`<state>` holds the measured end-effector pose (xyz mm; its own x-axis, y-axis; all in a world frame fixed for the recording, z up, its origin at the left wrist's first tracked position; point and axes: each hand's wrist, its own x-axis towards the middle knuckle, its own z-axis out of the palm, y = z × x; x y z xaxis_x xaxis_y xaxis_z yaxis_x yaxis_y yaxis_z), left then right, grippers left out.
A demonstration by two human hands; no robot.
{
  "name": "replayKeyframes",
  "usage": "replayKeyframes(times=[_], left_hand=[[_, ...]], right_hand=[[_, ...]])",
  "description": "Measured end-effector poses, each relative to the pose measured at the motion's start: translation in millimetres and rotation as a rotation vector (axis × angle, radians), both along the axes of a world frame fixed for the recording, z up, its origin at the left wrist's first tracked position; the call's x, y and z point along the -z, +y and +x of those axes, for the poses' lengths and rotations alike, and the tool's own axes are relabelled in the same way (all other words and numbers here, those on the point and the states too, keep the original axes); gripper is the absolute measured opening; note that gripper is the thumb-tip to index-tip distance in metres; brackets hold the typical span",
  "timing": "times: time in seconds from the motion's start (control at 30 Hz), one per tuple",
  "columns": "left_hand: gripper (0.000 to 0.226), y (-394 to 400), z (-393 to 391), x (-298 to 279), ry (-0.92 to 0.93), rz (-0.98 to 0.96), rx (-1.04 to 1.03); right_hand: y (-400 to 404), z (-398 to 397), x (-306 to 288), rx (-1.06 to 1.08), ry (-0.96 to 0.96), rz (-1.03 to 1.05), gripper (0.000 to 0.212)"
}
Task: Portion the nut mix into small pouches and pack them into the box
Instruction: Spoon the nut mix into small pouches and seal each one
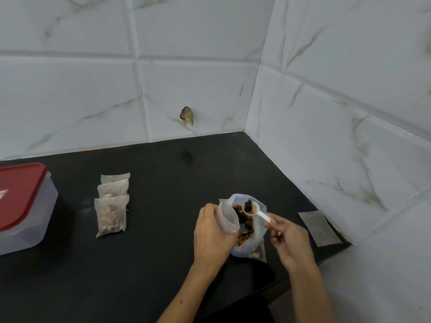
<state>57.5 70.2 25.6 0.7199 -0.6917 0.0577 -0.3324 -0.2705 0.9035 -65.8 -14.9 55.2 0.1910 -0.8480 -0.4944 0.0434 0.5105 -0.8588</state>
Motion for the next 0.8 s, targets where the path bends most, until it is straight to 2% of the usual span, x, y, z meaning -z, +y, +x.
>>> replayKeyframes(times=[0.1, 0.17, 0.27, 0.43, 0.53, 0.63, 0.73, 0.8], left_hand=[[0.029, -0.5, -0.6, -4.7, -0.011, 0.024, 0.014], [0.034, -1.1, 0.5, -7.0, -0.003, 0.036, 0.028], [0.038, -0.9, 1.7, -12.3, 0.049, 0.015, 0.025], [0.038, -0.3, 3.0, -16.7, 0.133, 0.001, 0.007], [0.038, 1.8, 5.6, -17.3, 0.178, -0.025, 0.015], [0.037, 3.7, 7.4, -16.2, 0.198, -0.080, 0.013], [0.033, 3.8, 9.7, -13.6, 0.199, -0.100, 0.002], [0.035, 4.5, 10.4, -11.7, 0.202, -0.118, 0.015]], right_hand=[[6.4, -3.3, -28.5, -0.060, 0.017, -0.134, 0.025], [14.6, -2.5, -42.8, -0.124, 0.089, -0.238, 0.026], [31.6, 3.4, -52.5, -0.238, 0.267, -0.431, 0.027], [47.4, 15.7, -50.4, -0.468, 0.679, -0.850, 0.024], [52.4, 18.1, -52.4, -0.491, 0.688, -1.051, 0.033], [57.0, 17.8, -58.1, -0.459, 0.690, -1.160, 0.036], [59.4, 18.0, -63.2, -0.404, 0.668, -1.172, 0.033], [57.4, 20.0, -59.6, -0.428, 0.688, -1.107, 0.029]])
